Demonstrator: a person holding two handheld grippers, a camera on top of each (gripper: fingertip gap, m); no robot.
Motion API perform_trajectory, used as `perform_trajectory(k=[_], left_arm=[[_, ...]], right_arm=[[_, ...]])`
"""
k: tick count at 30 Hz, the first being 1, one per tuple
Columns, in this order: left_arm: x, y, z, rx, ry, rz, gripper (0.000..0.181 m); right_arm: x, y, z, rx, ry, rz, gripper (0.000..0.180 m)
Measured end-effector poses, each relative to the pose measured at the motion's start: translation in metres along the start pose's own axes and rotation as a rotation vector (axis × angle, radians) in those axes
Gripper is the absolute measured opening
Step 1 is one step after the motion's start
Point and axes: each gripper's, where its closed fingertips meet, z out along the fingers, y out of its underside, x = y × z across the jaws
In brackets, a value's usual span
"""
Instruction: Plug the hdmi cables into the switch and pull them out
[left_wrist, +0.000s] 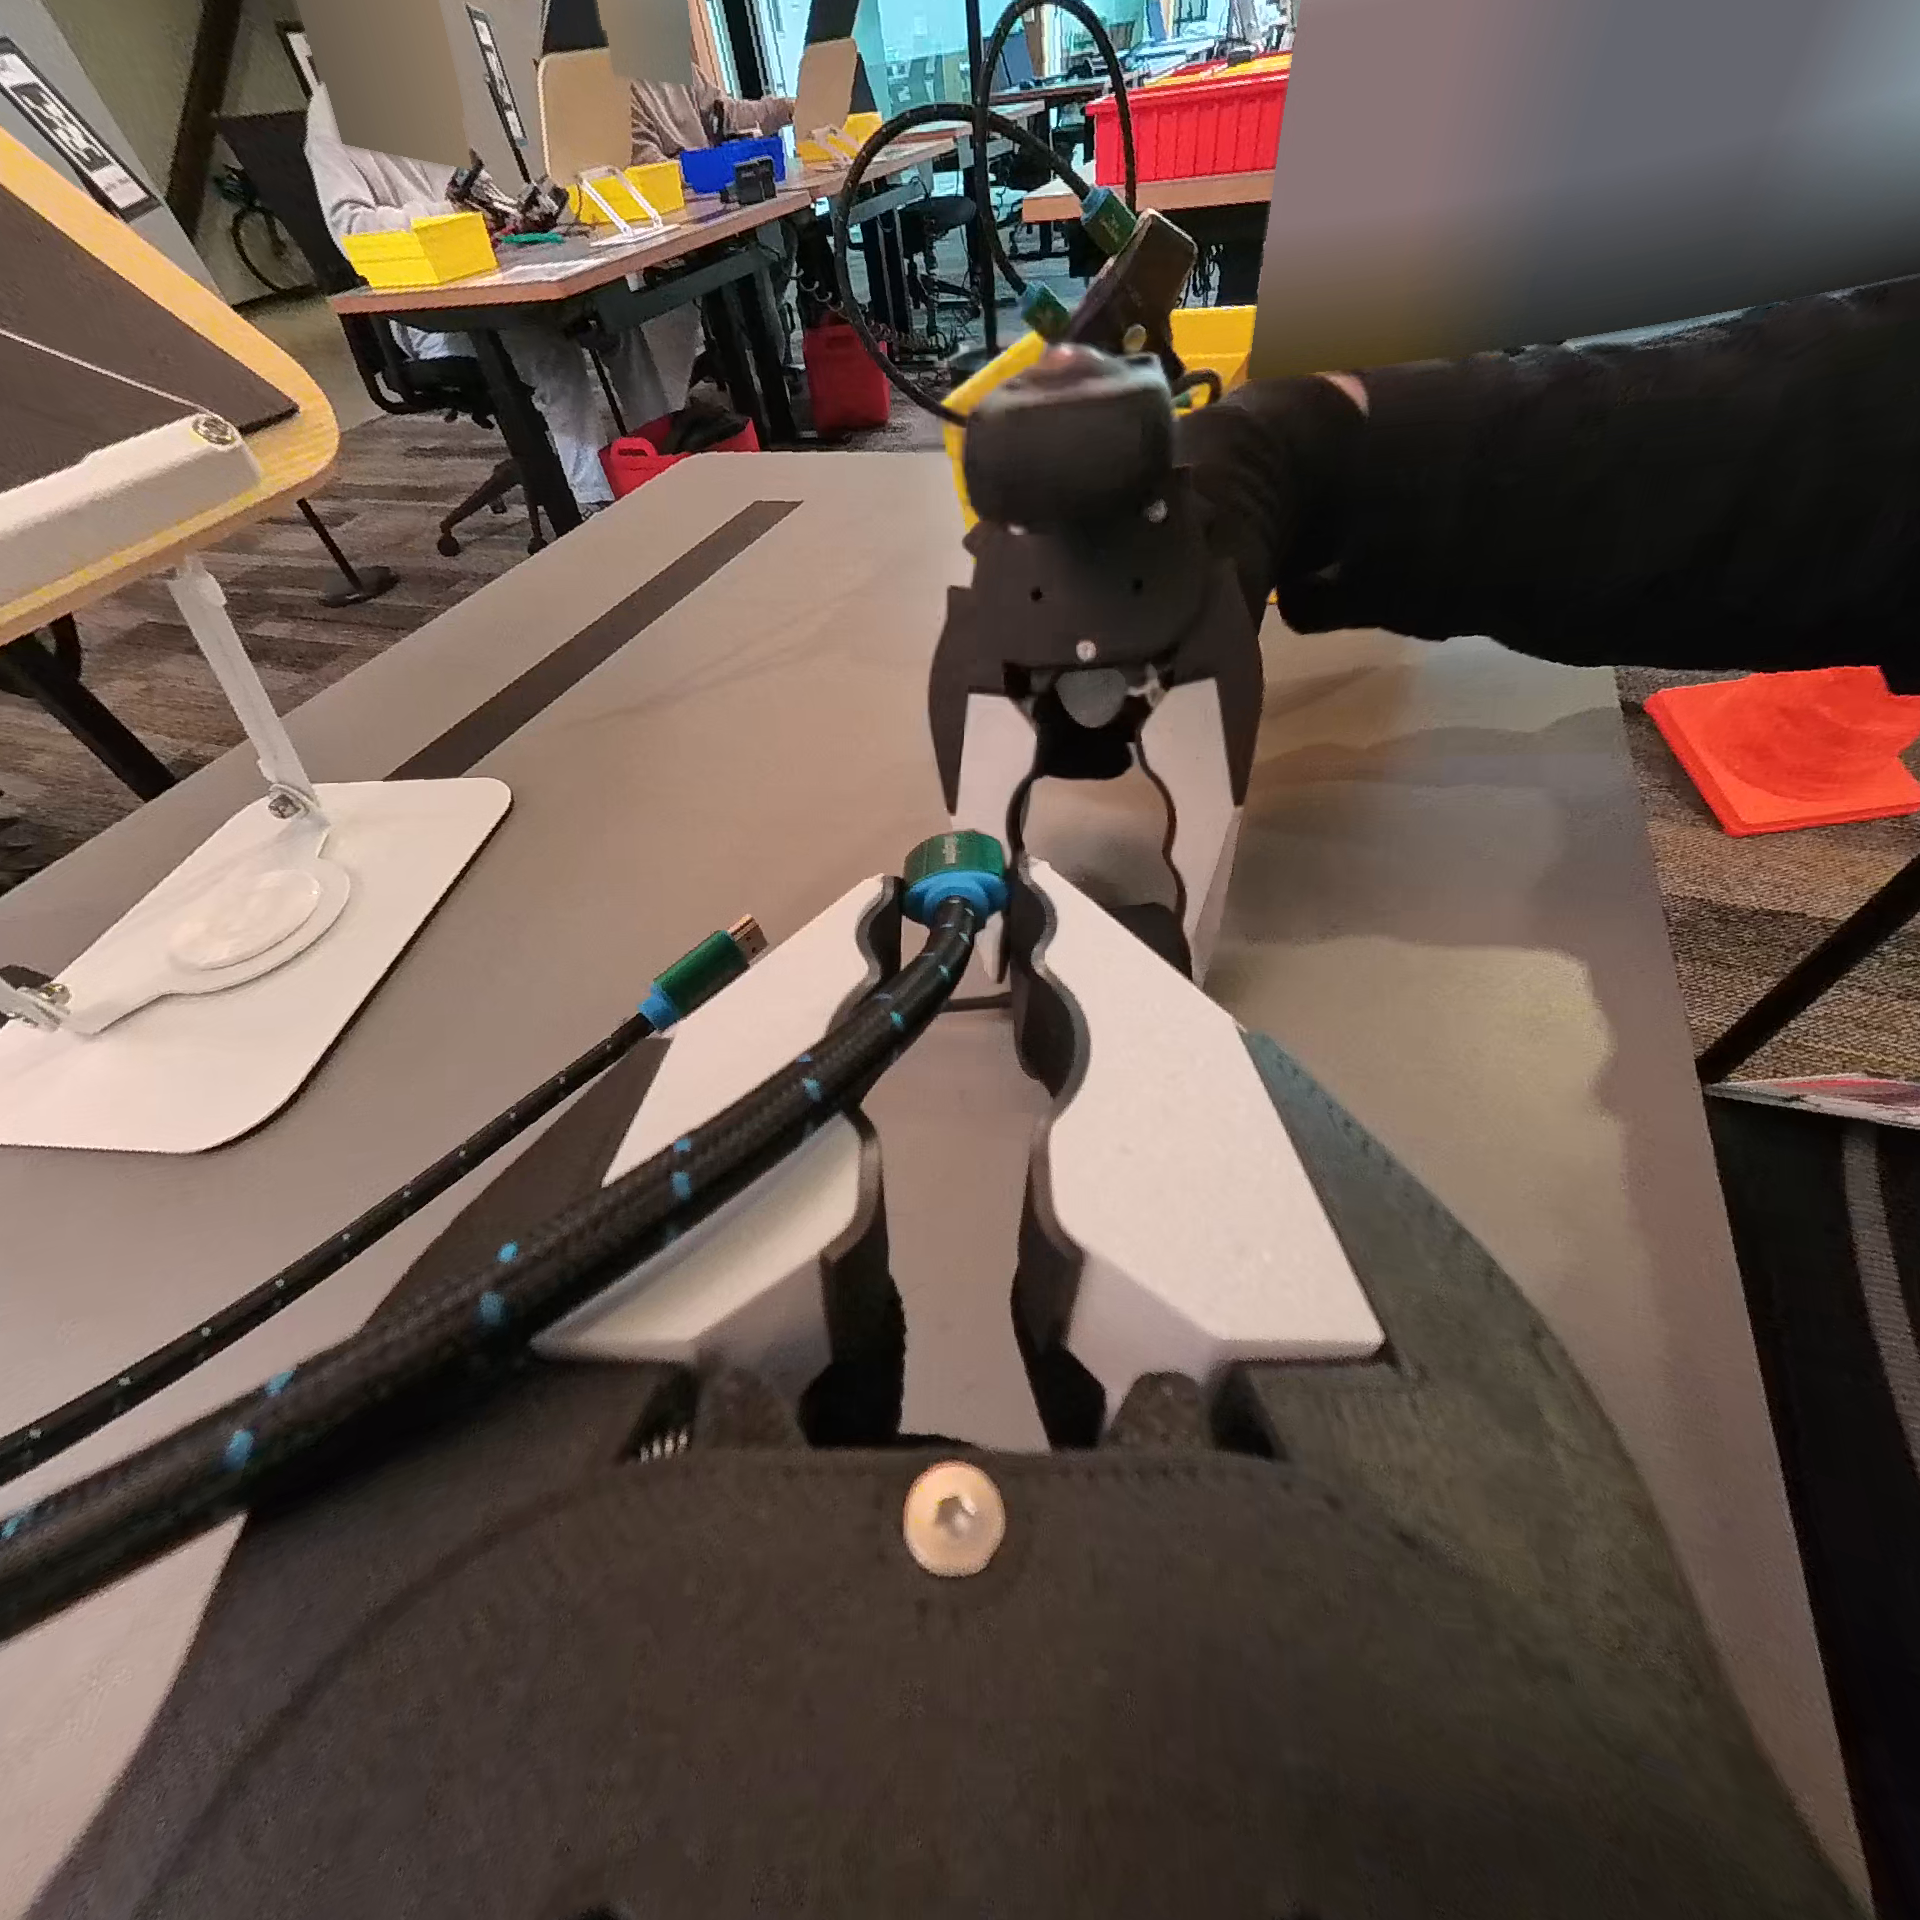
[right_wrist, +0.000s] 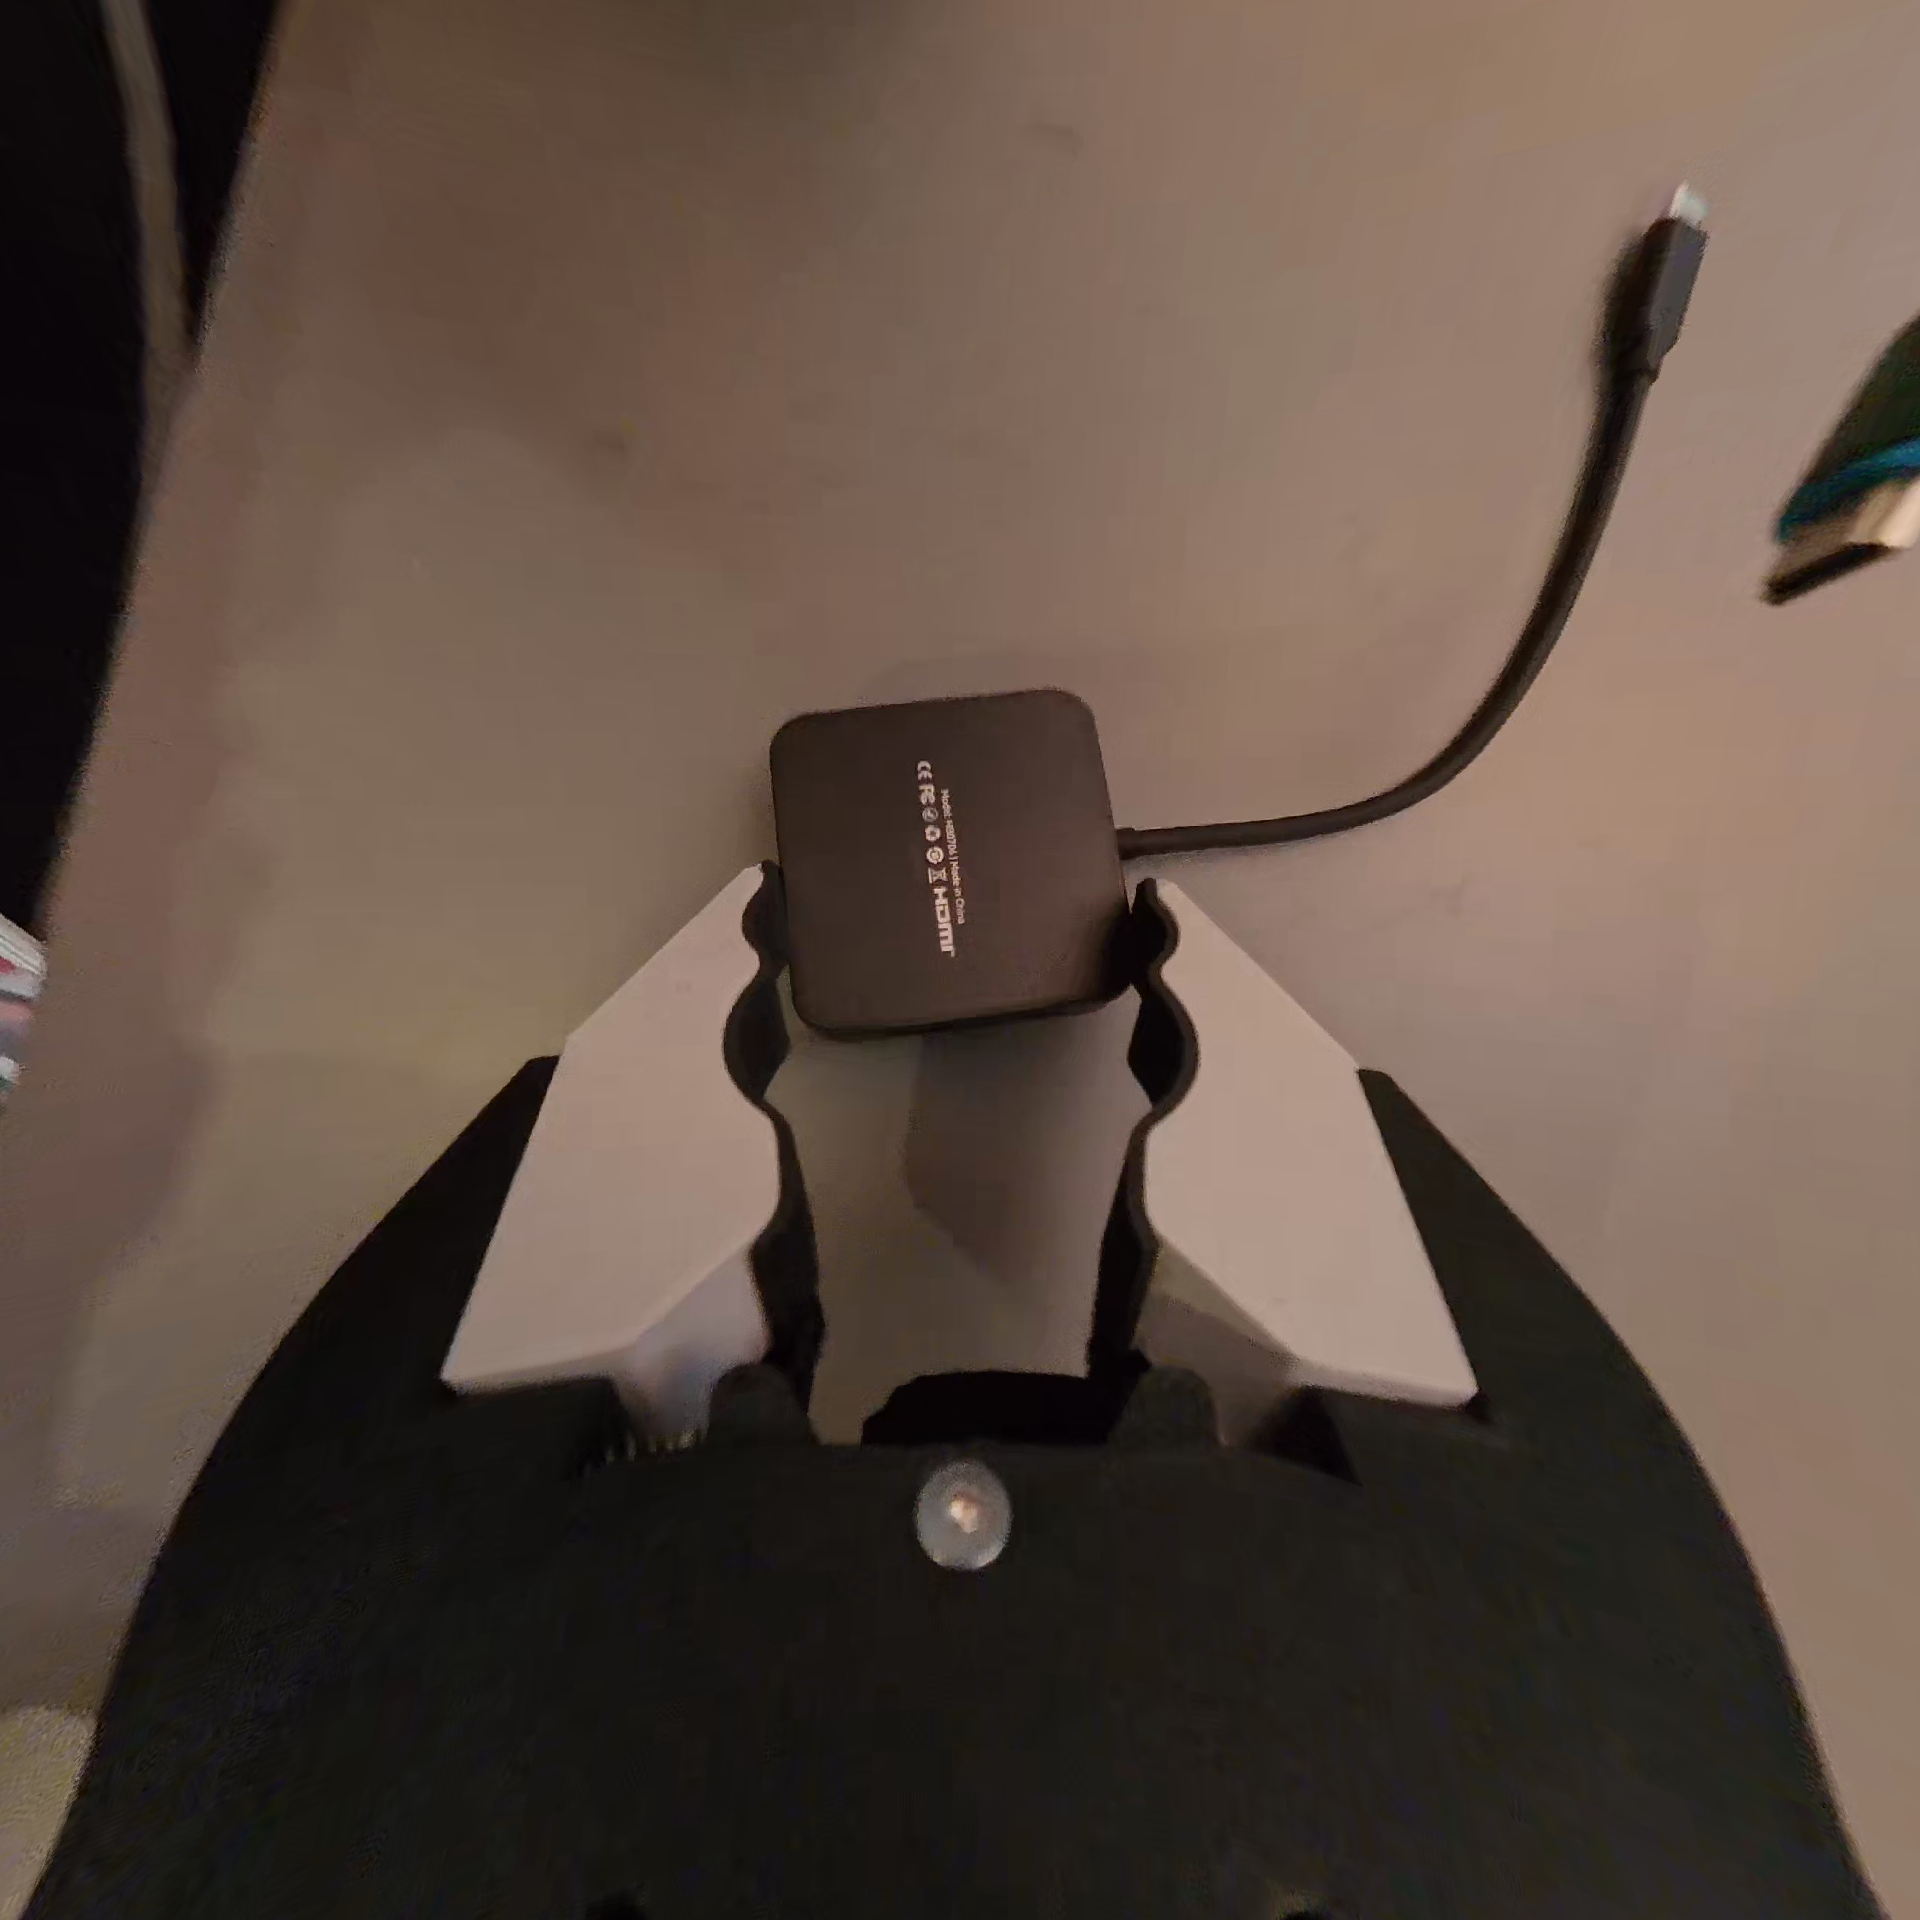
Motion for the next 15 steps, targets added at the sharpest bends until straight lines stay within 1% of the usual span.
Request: perform_trajectory(k=[2,8,11,13,14,15], left_arm=[[0.001,0.000,0.001,-0.001,0.001,0.001,0.018],[0.003,-0.001,0.002,-0.003,0.005,0.005,0.017],[0.004,-0.003,0.001,-0.003,0.002,0.013,0.017],[0.003,-0.004,-0.001,-0.001,-0.001,0.017,0.018],[0.002,-0.005,-0.002,0.001,-0.003,0.018,0.018],[0.001,-0.006,-0.003,0.003,-0.004,0.018,0.018]], right_arm=[[-0.002,0.010,0.005,-0.120,0.026,-0.048,0.064],[-0.008,0.008,0.008,-0.349,-0.001,-0.202,0.063],[-0.009,0.009,0.010,-0.425,-0.045,-0.226,0.070],[-0.010,0.008,0.011,-0.450,-0.059,-0.268,0.070],[-0.011,0.007,0.011,-0.458,-0.065,-0.286,0.068],[-0.011,0.007,0.012,-0.461,-0.069,-0.296,0.063]])
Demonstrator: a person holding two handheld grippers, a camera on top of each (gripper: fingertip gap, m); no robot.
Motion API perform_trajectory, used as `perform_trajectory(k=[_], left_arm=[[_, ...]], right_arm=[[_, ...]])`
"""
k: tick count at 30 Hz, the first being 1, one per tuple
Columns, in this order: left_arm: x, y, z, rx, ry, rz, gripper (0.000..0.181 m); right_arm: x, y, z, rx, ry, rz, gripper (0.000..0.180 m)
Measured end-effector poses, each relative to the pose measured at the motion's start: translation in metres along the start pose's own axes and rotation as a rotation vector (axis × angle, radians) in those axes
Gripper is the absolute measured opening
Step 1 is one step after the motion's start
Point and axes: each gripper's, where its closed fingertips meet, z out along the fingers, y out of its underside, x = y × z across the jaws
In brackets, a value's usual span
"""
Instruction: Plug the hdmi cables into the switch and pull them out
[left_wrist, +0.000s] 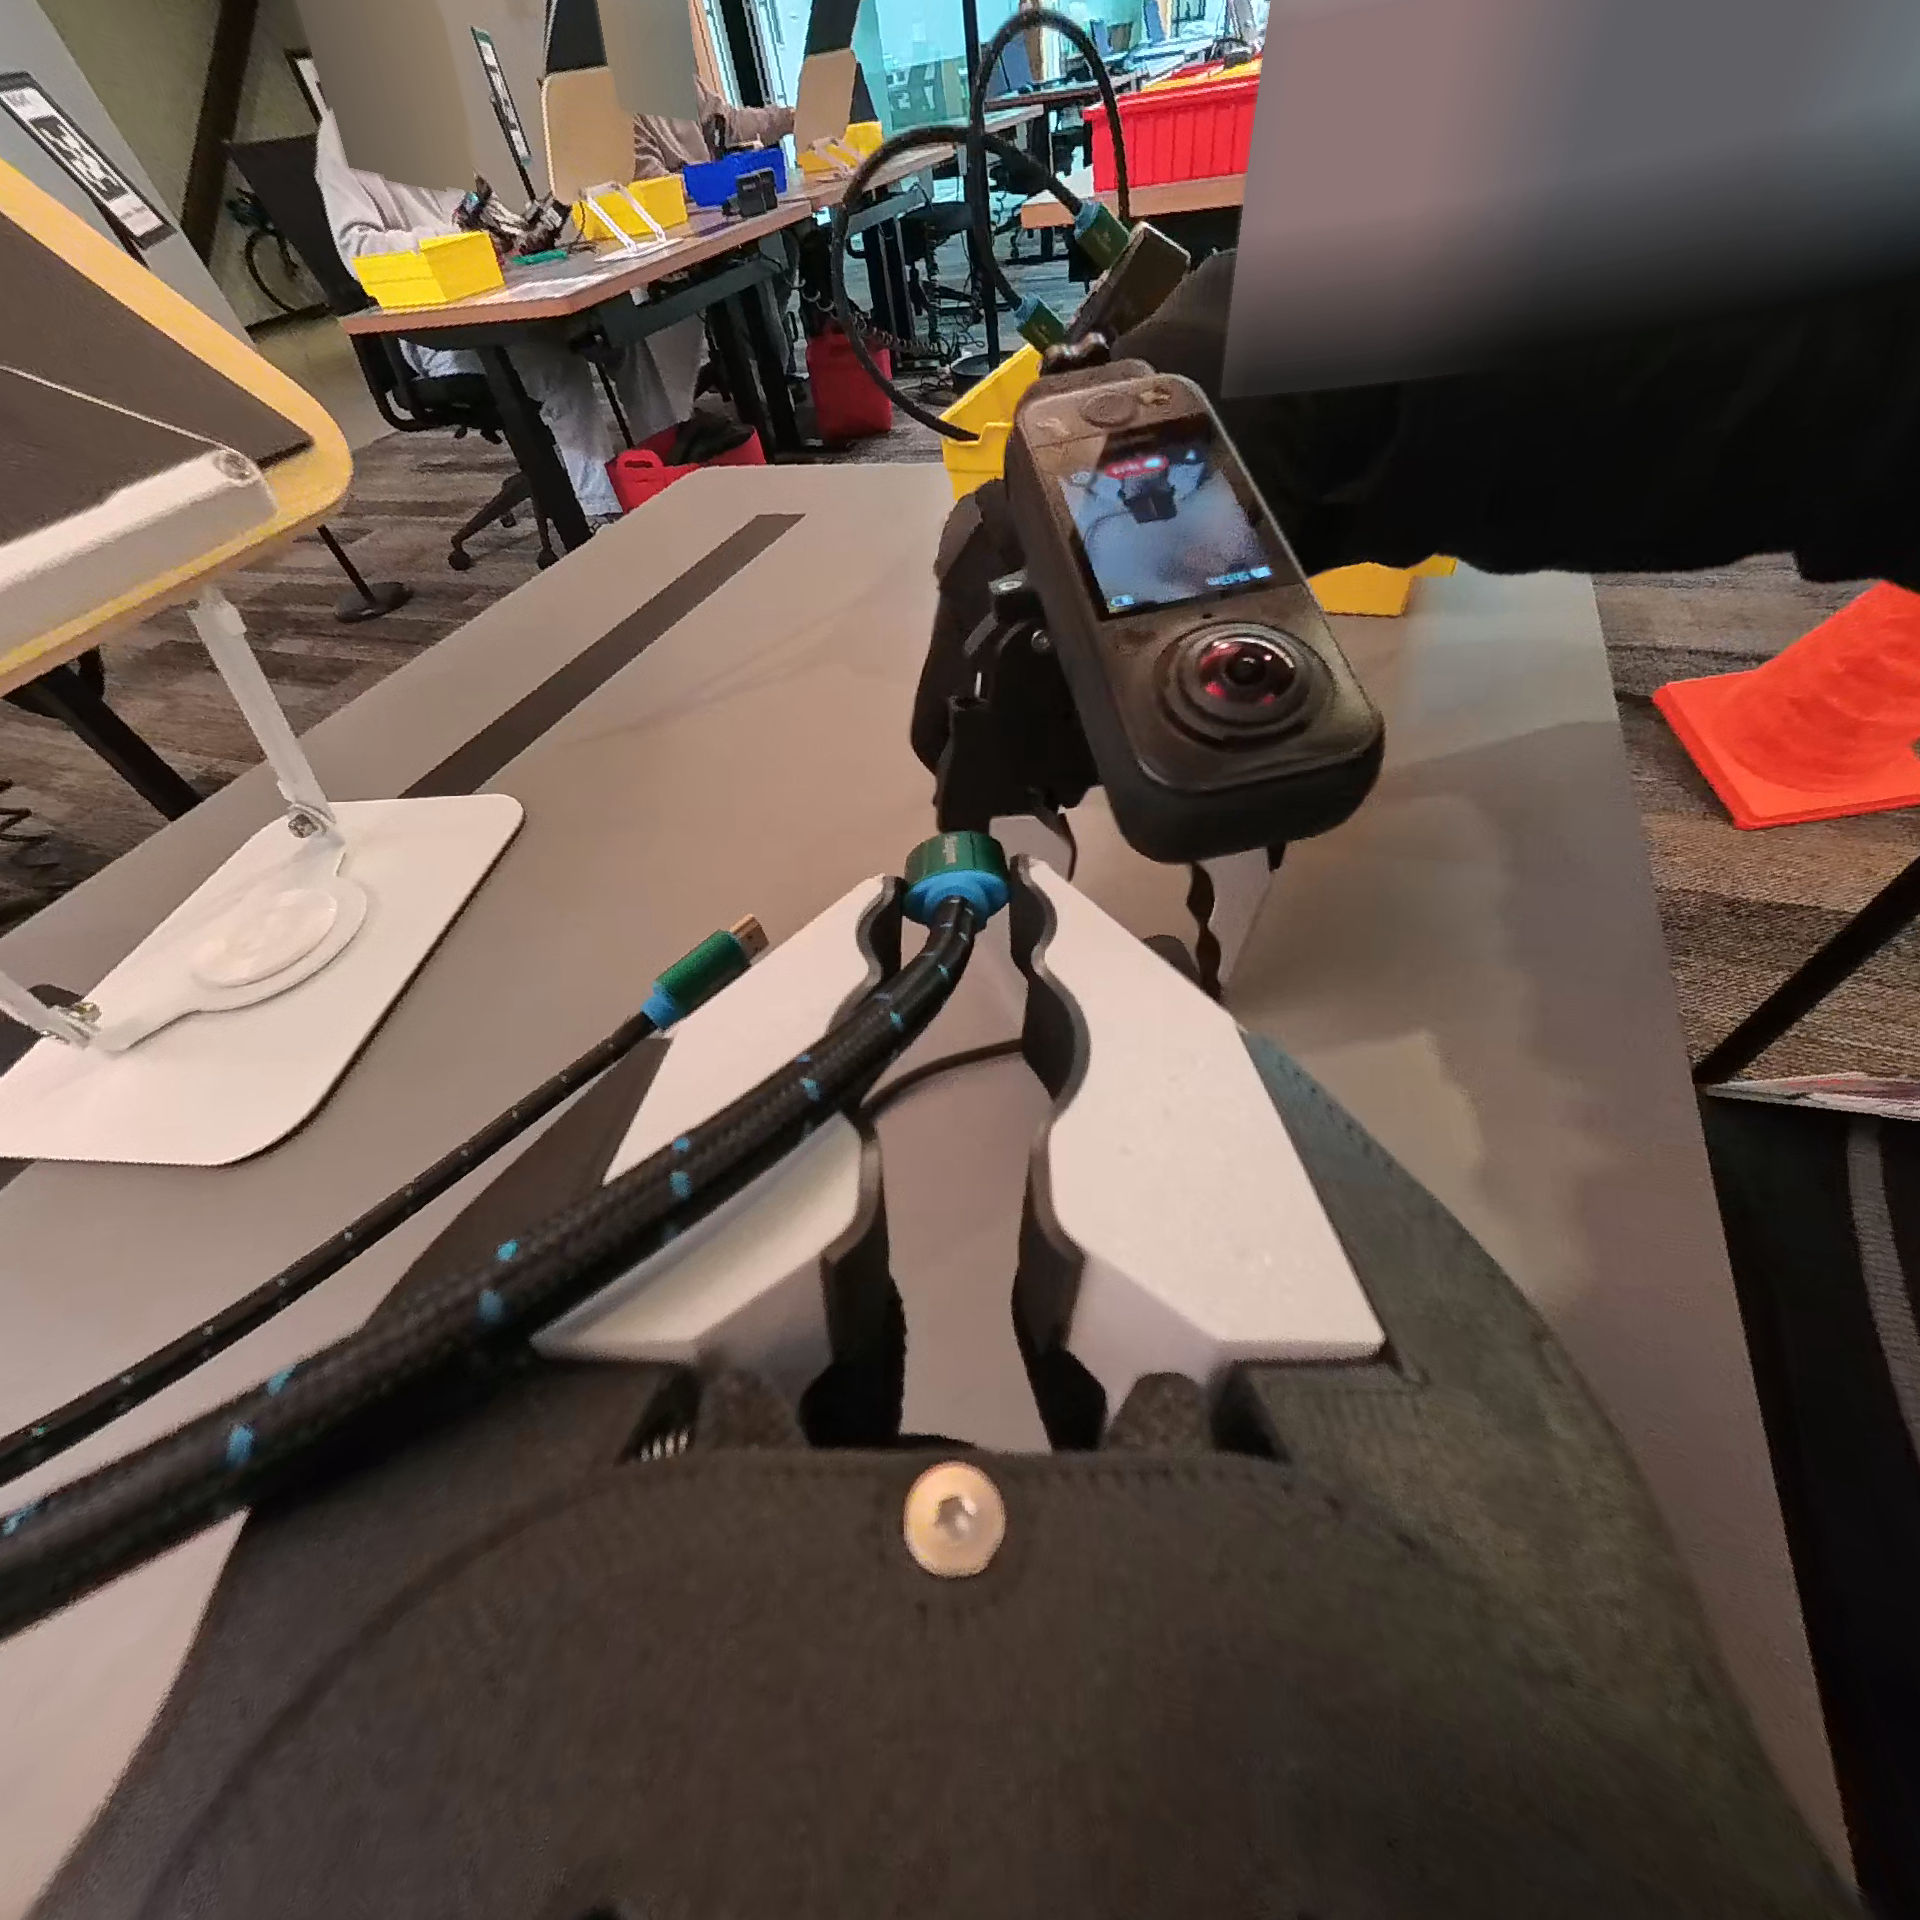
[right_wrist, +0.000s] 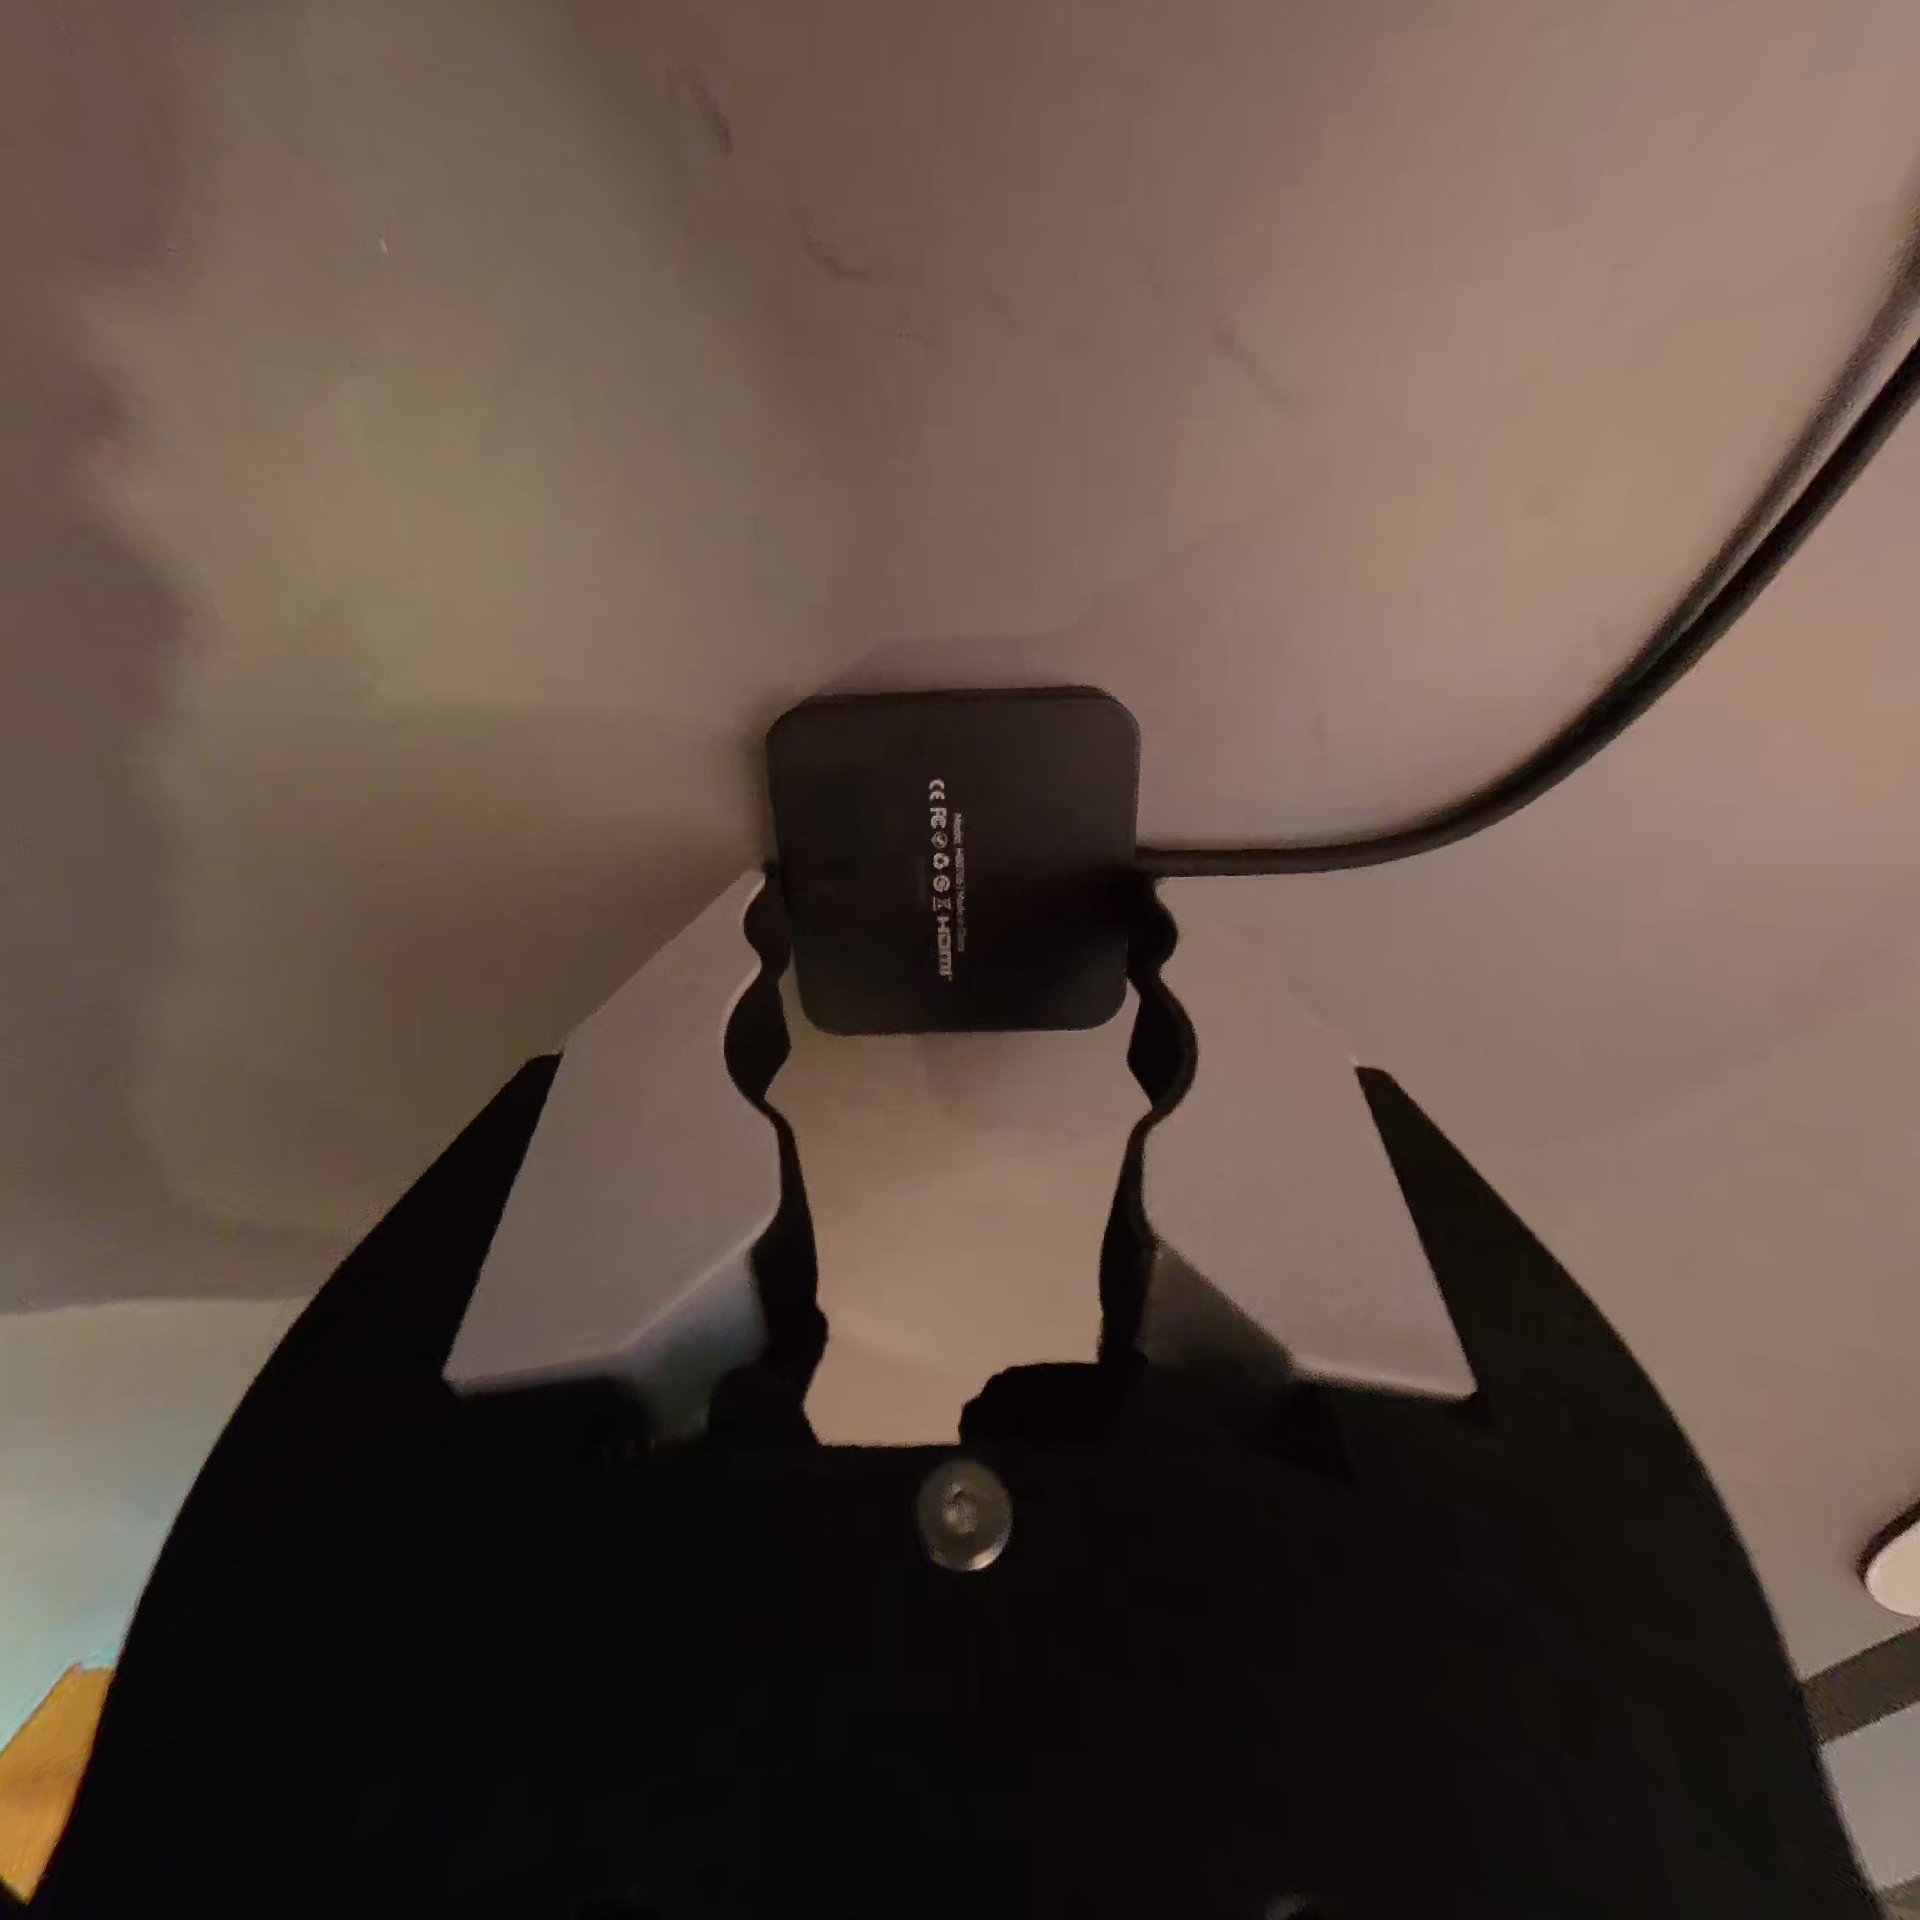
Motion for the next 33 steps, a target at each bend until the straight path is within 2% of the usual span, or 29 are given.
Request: perform_trajectory(k=[6,13,23,33], left_arm=[[-0.003,0.001,-0.002,0.002,-0.003,-0.005,0.018],[-0.004,0.000,-0.003,0.002,-0.008,0.001,0.018],[0.001,0.005,0.003,-0.011,0.010,-0.003,0.018],[0.017,0.008,0.013,-0.022,0.042,0.013,0.018]], right_arm=[[0.001,-0.001,0.000,0.027,0.004,0.012,0.062],[0.001,-0.001,-0.006,0.159,0.006,0.098,0.062],[0.004,-0.008,-0.048,0.413,0.011,0.195,0.062],[0.008,-0.014,-0.074,0.550,0.002,0.229,0.062]])
